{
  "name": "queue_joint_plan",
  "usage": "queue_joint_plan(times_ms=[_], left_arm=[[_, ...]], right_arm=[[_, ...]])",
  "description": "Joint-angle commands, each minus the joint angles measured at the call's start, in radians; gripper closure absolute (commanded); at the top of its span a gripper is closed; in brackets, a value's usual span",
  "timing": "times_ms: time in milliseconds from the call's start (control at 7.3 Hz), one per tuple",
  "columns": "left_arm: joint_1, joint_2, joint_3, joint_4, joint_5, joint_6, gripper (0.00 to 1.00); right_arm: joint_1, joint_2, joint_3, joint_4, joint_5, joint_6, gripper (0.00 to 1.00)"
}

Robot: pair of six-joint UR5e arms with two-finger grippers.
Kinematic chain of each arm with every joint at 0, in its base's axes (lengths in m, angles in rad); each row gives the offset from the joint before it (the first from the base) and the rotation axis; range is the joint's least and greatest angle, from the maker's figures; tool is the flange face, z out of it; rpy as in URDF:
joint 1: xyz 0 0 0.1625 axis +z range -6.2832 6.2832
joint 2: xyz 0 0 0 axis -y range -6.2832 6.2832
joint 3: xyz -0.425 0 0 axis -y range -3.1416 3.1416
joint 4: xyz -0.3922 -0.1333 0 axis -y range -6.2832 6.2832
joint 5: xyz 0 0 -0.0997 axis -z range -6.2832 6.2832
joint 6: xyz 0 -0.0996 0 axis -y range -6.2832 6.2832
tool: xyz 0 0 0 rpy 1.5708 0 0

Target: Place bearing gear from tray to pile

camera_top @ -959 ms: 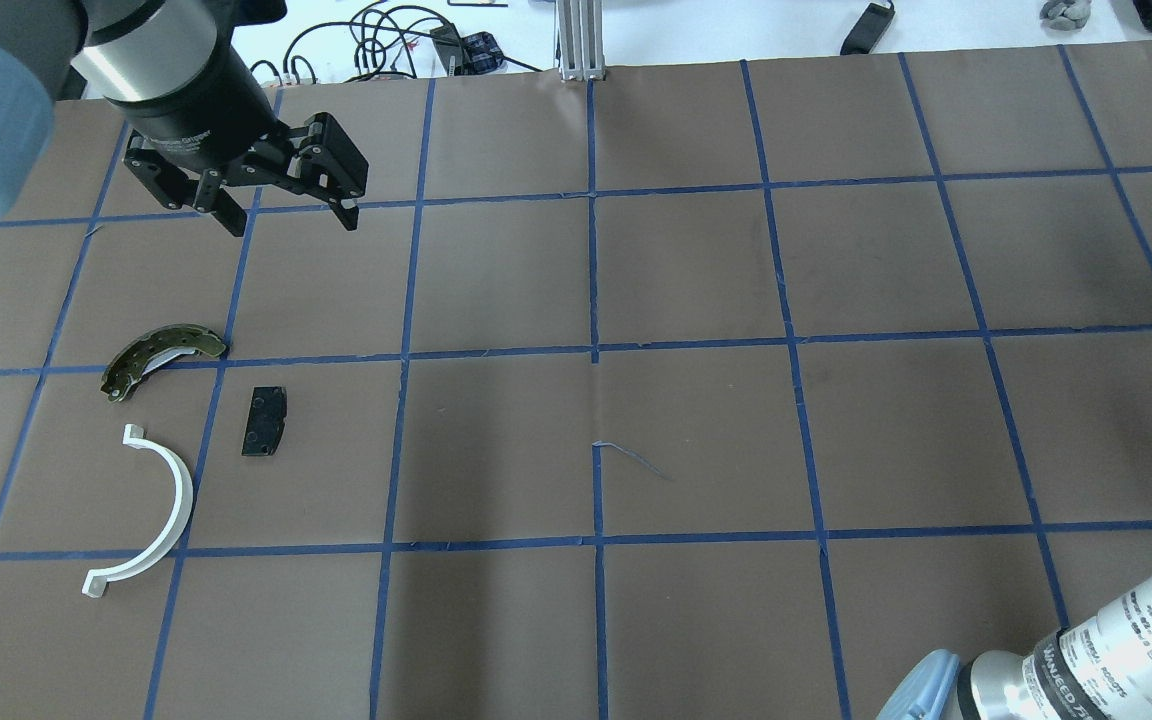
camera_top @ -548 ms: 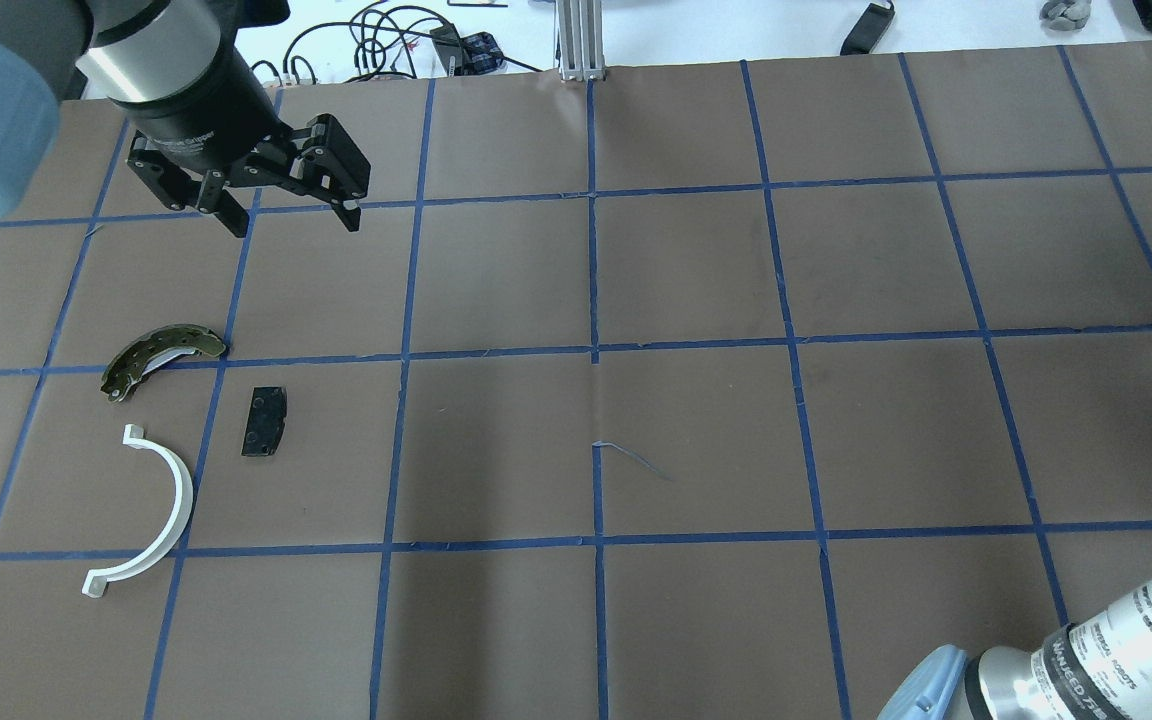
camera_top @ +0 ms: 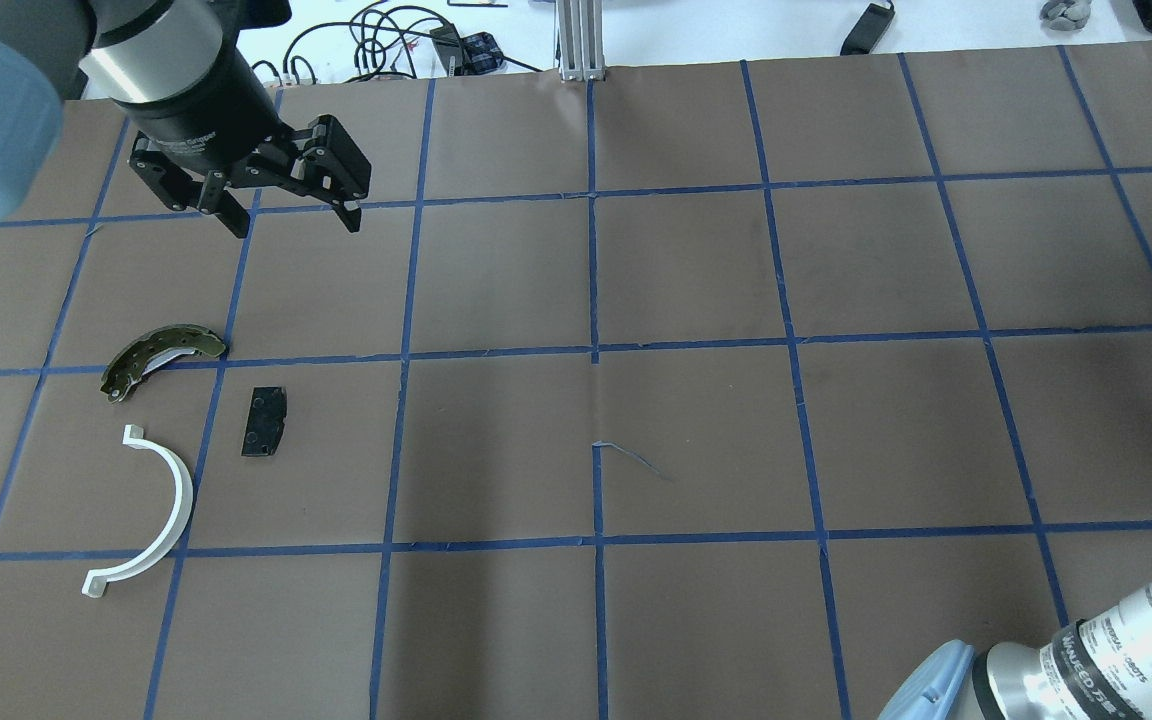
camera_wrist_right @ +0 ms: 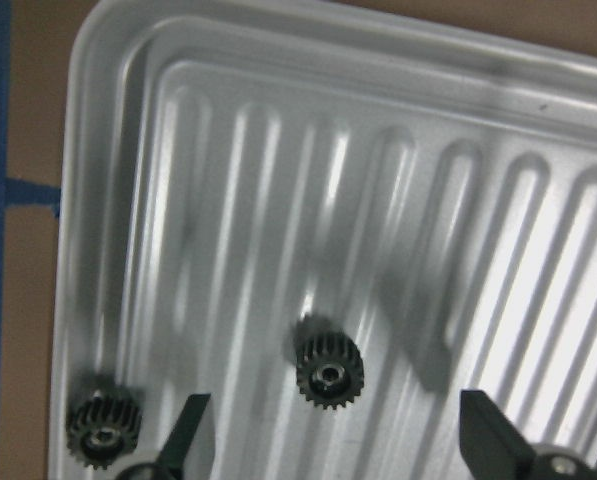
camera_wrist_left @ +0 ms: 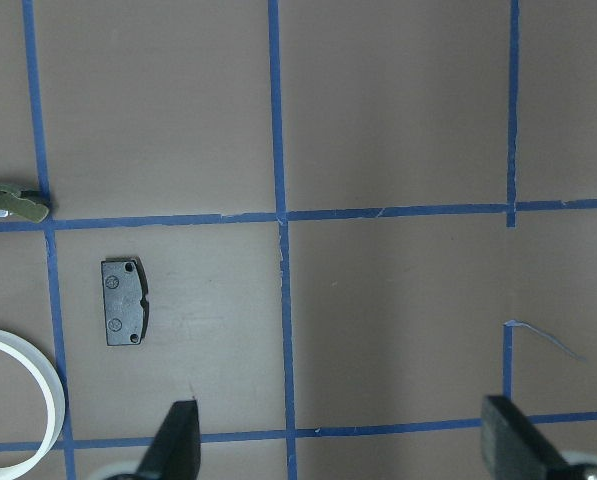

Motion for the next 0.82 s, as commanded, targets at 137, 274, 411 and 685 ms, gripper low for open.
queue_joint_plan(times_ms=[137, 274, 411, 685], left_arm=[[0.000, -0.002, 0.000, 0.002, -0.002, 0.000, 0.00], [0.000, -0.002, 0.000, 0.002, -0.002, 0.000, 0.00], [0.000, -0.002, 0.000, 0.002, -0.002, 0.000, 0.00], [0.000, -0.002, 0.000, 0.002, 0.001, 0.002, 0.00]], right_arm=[[0.005, 0.001, -0.001, 0.001, 0.001, 0.000, 0.36], [0.005, 0.001, 0.000, -0.001, 0.001, 0.000, 0.37], [0.005, 0.001, 0.000, -0.004, 0.001, 0.000, 0.40], [0.008, 0.002, 0.000, -0.006, 0.001, -0.002, 0.43]])
